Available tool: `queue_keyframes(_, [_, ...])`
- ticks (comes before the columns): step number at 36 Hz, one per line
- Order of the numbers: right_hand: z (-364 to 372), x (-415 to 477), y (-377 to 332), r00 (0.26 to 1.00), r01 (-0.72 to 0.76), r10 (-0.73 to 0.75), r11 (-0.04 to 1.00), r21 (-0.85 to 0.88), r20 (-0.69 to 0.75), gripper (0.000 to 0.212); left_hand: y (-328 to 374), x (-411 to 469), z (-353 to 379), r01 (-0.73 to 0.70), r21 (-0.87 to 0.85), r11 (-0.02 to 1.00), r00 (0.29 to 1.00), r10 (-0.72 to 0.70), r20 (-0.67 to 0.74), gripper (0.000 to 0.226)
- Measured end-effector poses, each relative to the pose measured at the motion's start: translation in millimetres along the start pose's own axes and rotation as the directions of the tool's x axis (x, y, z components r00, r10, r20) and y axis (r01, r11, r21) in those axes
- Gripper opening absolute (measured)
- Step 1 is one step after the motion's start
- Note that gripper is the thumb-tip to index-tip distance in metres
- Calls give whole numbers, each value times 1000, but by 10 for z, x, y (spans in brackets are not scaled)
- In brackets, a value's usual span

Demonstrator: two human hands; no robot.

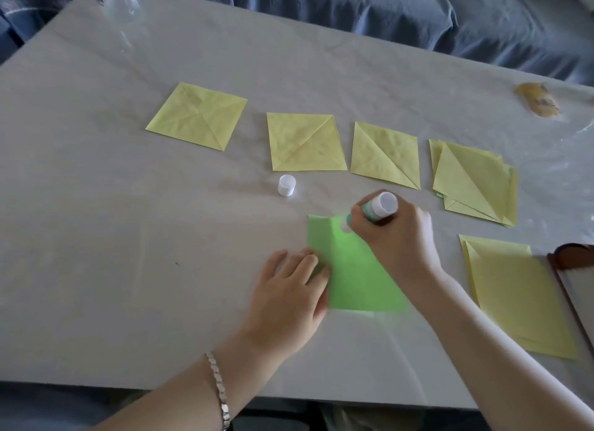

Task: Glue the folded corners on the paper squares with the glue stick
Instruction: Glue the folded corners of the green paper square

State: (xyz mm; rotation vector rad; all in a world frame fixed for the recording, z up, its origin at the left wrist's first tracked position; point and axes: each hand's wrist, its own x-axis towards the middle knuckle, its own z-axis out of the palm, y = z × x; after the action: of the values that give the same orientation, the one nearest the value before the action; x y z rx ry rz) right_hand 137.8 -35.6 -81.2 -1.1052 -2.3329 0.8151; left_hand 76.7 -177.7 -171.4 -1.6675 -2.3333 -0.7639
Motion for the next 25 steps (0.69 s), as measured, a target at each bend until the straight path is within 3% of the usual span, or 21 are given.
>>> queue_keyframes(6, [-13,57,-70,995,40,-35,998,56,-88,12,15,3,-26,20,-20,1000,999,-19,40,32])
queue_keyframes(13, [163,-26,-30,991,0,-15,995,104,135,10,9,-7,-18,11,-25,1000,1000,-11,24,30])
queue_keyframes(20, [289,-24,-3,988,37,-46,997,63,144,15,-2,-9,-15,4,-18,1000,1000,-4,29,29])
queue_keyframes(25, [43,-29,224,992,-83,82,996,12,95,14,2,-9,-40,2,-34,999,1000,-1,28,30])
